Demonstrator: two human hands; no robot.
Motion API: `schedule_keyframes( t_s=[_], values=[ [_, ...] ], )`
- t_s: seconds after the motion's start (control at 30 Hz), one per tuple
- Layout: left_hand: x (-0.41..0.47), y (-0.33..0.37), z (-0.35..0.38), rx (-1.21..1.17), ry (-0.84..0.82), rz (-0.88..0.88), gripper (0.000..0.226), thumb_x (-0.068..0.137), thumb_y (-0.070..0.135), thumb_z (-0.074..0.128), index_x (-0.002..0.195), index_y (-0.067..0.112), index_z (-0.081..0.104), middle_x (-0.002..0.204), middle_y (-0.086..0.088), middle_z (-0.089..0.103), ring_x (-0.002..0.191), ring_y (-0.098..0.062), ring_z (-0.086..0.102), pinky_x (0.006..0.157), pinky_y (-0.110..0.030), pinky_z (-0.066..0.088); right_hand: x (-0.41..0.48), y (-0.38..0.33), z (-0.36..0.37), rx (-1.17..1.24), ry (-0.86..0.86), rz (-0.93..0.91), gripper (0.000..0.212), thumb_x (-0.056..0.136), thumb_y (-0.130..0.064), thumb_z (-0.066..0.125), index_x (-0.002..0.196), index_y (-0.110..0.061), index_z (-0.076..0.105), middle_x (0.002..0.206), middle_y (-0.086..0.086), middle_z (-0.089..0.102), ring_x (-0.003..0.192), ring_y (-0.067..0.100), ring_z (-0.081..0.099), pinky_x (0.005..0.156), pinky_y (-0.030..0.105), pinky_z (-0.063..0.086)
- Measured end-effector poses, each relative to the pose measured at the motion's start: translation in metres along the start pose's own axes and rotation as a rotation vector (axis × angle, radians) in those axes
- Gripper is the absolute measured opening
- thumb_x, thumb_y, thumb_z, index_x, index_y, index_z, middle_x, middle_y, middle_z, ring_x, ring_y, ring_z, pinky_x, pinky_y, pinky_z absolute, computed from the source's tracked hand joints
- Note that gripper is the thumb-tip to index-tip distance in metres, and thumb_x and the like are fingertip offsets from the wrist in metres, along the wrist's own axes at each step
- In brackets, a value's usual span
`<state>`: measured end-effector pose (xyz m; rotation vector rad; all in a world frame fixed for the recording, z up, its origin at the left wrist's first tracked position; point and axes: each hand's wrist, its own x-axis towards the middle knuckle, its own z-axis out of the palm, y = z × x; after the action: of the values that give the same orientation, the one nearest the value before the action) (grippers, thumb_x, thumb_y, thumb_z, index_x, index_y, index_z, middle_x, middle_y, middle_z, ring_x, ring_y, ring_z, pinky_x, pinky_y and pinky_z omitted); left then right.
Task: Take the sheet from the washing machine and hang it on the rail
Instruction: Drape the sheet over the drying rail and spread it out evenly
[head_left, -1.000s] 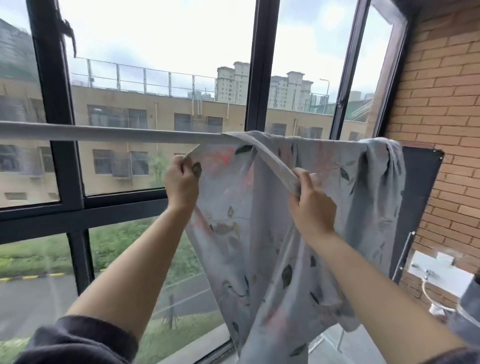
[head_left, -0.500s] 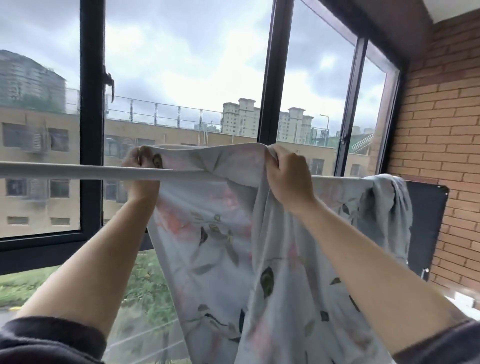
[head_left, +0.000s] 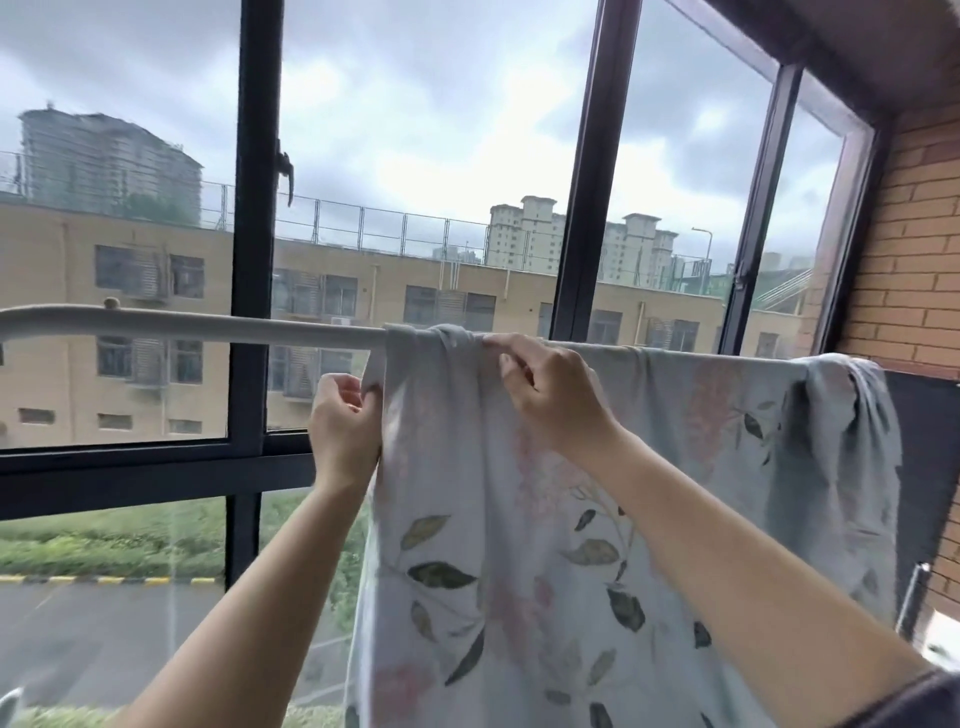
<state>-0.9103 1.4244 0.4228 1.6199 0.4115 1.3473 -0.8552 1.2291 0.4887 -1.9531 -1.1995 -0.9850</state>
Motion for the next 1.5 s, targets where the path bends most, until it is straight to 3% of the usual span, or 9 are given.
schedule_keyframes(
  t_s=[0.17,0.37,0.63,0.8,1.0,1.13,1.3,1.43,1.5],
  values=[
    [-0.042,0.038,-0.013,-0.187,0.018,0.084,0.034,0.098,0.026,0.042,0.066,0.016,0.042,0.059,0.002,0.036,0.048,-0.002,0.035,0.048,-0.02,0.031,0.004,0.038,-0.012,-0.071,0.075,0.03,0.025,0.091,-0.019,0.048,0.109,-0.019,0.065,0.104,-0.003,0.059,0.103,0.017,0.055,0.091,0.041,0.044],
    [-0.051,0.066,-0.027,0.128,0.017,0.22,0.04,0.091,0.028,0.054,0.059,0.005,0.046,0.049,0.0,0.038,0.045,-0.013,0.035,0.041,-0.021,0.026,0.008,0.103,-0.04,-0.252,0.016,0.224,0.032,0.095,-0.026,0.048,0.124,-0.017,0.058,0.126,0.002,0.057,0.12,0.022,0.048,0.098,0.036,0.025],
    [-0.024,0.11,-0.017,-0.093,-0.242,-0.132,0.023,0.096,0.019,0.049,0.079,0.016,0.064,0.074,-0.004,0.058,0.067,-0.013,0.052,0.053,-0.022,0.046,0.012,0.151,-0.051,-0.167,0.032,0.092,0.011,0.085,-0.012,0.065,0.092,-0.015,0.072,0.1,0.001,0.069,0.1,0.027,0.061,0.089,0.041,0.037],
    [-0.008,0.136,-0.012,-0.431,-0.111,-0.193,0.027,0.098,0.015,0.044,0.08,0.017,0.064,0.072,0.001,0.066,0.072,-0.013,0.058,0.065,-0.029,0.05,0.024,0.165,-0.048,-0.153,0.048,0.052,0.011,0.086,-0.007,0.058,0.081,-0.012,0.066,0.091,0.003,0.068,0.094,0.027,0.06,0.08,0.033,0.03],
    [0.027,0.17,-0.019,-0.474,0.121,-0.19,0.025,0.099,0.019,0.043,0.078,0.021,0.058,0.08,0.002,0.059,0.077,-0.013,0.056,0.059,-0.027,0.047,0.075,0.161,-0.062,-0.02,0.147,0.21,0.013,0.094,-0.015,0.049,0.092,-0.01,0.06,0.102,0.01,0.065,0.094,0.03,0.057,0.08,0.035,0.037],
    [0.065,0.187,-0.037,-0.429,0.227,-0.115,0.019,0.097,0.023,0.046,0.086,0.018,0.061,0.084,0.0,0.06,0.092,-0.019,0.058,0.079,-0.032,0.051,0.127,0.137,-0.063,0.023,0.137,0.251,0.014,0.096,-0.017,0.043,0.098,-0.014,0.056,0.098,0.013,0.065,0.088,0.03,0.054,0.072,0.032,0.034],
    [0.098,0.156,-0.067,0.169,0.308,-0.17,0.033,0.099,0.013,0.035,0.12,0.002,0.058,0.12,-0.011,0.058,0.113,-0.027,0.054,0.095,-0.031,0.043,0.157,0.117,-0.005,0.031,-0.073,0.226,0.014,0.095,-0.016,0.043,0.096,-0.021,0.056,0.097,0.007,0.063,0.093,0.028,0.057,0.074,0.032,0.039],
    [0.082,0.144,-0.081,1.025,-0.067,-0.316,0.033,0.094,0.017,0.048,0.125,0.012,0.059,0.133,-0.004,0.054,0.12,-0.023,0.052,0.092,-0.025,0.044,0.148,0.118,0.034,-0.107,-0.698,0.109,0.011,0.092,-0.02,0.053,0.098,-0.021,0.062,0.116,0.002,0.061,0.094,0.019,0.054,0.083,0.027,0.041],
    [0.078,0.142,-0.079,1.177,-0.185,-0.282,0.031,0.096,0.018,0.046,0.12,0.006,0.061,0.124,-0.009,0.059,0.114,-0.024,0.056,0.075,-0.023,0.048,0.139,0.113,0.027,-0.258,-1.033,0.121,0.029,0.093,-0.027,0.052,0.118,-0.017,0.061,0.123,-0.001,0.054,0.105,0.017,0.052,0.084,0.026,0.038]
  ],
)
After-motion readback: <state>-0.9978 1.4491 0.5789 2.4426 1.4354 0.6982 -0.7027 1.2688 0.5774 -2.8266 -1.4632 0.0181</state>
